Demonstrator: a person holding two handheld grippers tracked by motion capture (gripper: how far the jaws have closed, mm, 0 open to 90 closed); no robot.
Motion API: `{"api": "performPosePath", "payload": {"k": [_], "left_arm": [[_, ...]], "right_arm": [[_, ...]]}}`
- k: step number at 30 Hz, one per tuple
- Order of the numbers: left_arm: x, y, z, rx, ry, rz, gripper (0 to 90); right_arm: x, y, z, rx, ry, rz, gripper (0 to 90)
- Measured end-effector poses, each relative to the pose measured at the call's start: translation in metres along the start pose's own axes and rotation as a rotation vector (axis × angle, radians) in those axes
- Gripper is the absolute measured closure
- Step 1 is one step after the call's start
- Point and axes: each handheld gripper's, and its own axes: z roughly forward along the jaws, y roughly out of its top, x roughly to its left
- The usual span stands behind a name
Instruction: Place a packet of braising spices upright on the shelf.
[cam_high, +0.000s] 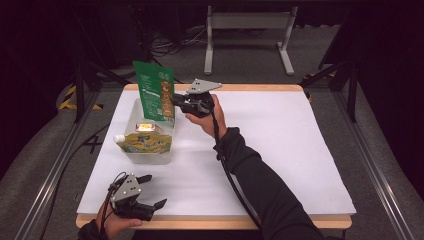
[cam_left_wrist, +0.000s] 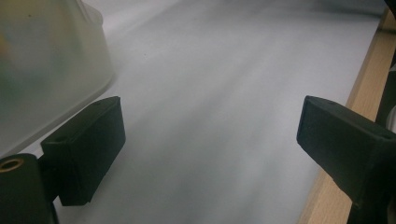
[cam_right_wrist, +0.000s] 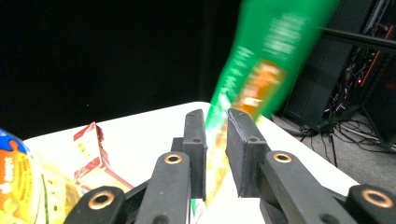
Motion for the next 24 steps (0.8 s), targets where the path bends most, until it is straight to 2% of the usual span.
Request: {"api": "performPosePath", "payload": {"k": [8, 15, 17, 20, 24], "left_arm": [[0.001, 0.003, 0.004, 0.002, -0.005, 0.008, 9.5], [0.000, 0.004, 0.006, 0.009, -0.004, 0.020, 9.7], [0.001, 0.004, 0.006, 0.008, 0.002, 0.023, 9.8], [0.002, 0.004, 0.005, 0.007, -0.001, 0.027, 10.2], [0.001, 0.004, 0.006, 0.013, 0.011, 0.026, 10.3]], "right_arm": [[0.003, 0.001, -0.012, 0.031, 0.004, -0.030, 79.2], [0.001, -0.001, -0.024, 0.053, -0.012, -0.058, 78.5], [0.001, -0.003, -0.028, 0.056, -0.011, -0.043, 78.3], [0.001, -0.005, -0.032, 0.069, -0.022, -0.050, 77.3], [0.004, -0.009, -0.045, 0.101, -0.037, -0.084, 76.2]]}}
